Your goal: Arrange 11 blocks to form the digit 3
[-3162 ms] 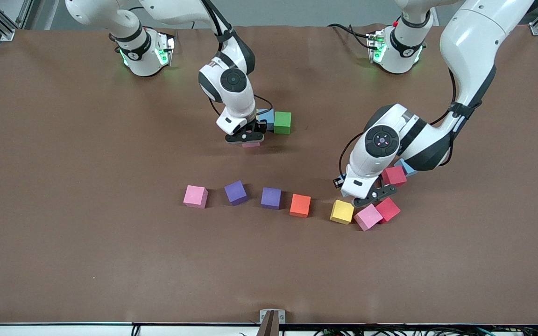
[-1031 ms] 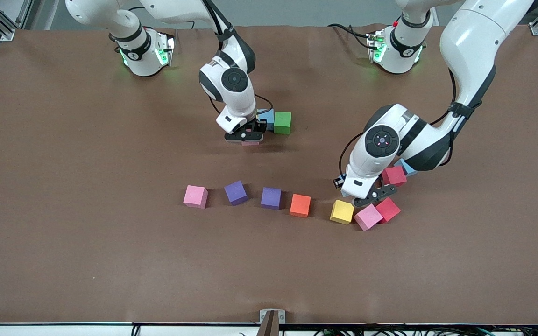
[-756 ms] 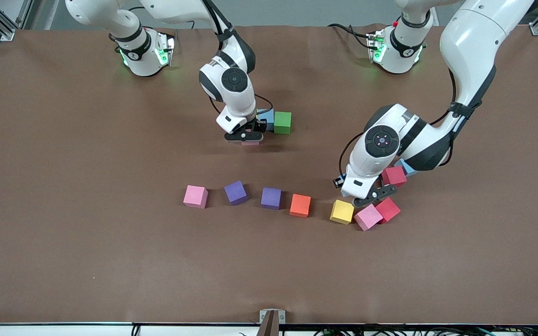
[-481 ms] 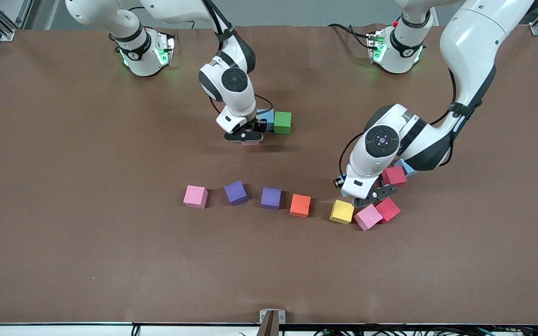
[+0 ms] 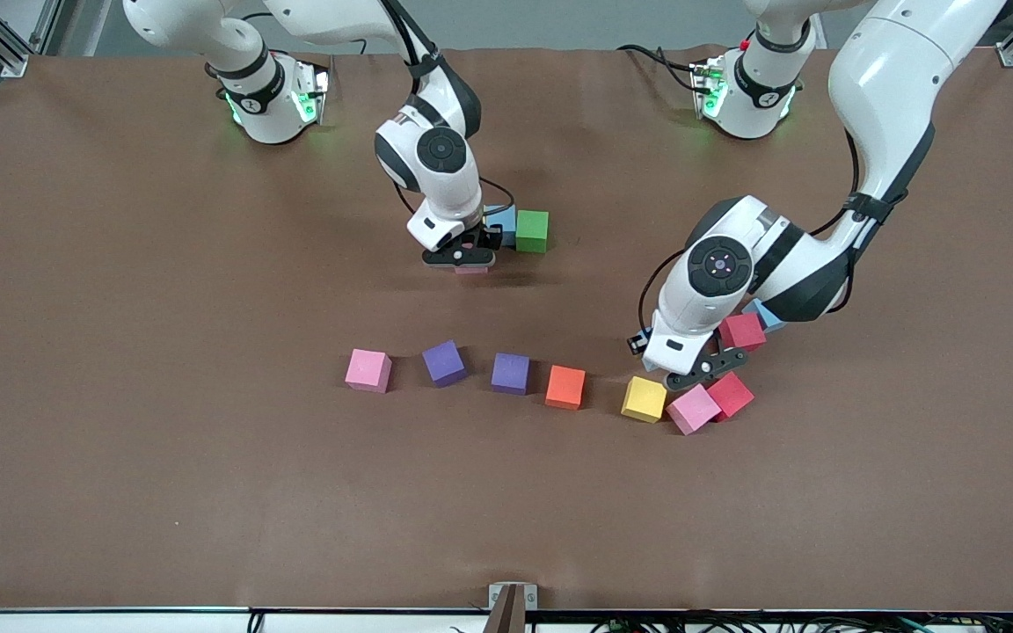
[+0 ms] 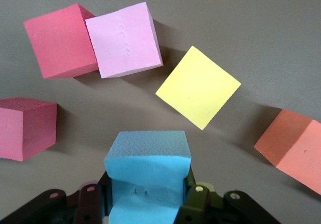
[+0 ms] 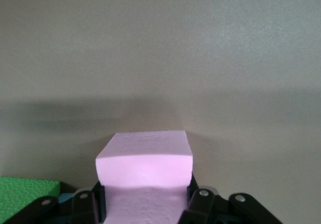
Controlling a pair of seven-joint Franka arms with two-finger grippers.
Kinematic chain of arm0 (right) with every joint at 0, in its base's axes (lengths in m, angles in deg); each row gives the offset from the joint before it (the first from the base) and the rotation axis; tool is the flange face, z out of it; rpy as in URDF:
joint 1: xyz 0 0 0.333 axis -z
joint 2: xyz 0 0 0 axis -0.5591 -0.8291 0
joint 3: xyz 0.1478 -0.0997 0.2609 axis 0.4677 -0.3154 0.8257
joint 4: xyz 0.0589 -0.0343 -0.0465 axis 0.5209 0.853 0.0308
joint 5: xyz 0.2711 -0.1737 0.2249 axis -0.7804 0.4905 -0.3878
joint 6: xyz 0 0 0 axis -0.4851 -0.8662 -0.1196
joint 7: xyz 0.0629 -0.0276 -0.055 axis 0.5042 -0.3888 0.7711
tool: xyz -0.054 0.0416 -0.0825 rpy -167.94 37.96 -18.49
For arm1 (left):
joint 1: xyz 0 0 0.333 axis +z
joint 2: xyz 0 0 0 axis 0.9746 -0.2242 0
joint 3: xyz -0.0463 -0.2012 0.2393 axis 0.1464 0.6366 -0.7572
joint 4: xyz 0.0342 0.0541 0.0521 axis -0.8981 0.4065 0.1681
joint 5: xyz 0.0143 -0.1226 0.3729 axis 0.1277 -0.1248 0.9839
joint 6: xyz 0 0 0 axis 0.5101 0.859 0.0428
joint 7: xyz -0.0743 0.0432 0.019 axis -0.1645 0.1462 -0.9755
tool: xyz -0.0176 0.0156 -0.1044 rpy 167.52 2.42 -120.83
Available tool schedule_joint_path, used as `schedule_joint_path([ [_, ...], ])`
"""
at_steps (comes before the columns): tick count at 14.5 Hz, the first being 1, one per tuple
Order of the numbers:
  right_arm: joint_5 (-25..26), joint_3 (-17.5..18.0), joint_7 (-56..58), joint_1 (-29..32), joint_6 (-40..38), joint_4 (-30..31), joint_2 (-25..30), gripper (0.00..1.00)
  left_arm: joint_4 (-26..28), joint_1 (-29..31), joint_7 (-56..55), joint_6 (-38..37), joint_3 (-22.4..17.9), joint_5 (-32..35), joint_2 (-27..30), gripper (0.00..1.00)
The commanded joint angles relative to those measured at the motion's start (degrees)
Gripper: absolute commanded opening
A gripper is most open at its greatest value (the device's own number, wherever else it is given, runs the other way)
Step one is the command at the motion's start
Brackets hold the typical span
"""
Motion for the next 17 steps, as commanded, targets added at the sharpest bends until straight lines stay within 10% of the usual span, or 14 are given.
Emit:
schedule_joint_path([
  [1, -1.39, 0.07, -1.47, -1.13, 2.38, 2.21, 0.53, 0.02, -1.06, 0.19, -0.35, -1.01, 0.43, -0.86, 0.04, 0.33],
  [17, -1.48, -0.02, -2.27, -1.75, 3.52, 2.21, 0.27, 0.02, -1.24, 0.02, -0.35, -1.01, 0.52, -0.86, 0.31, 0.33],
])
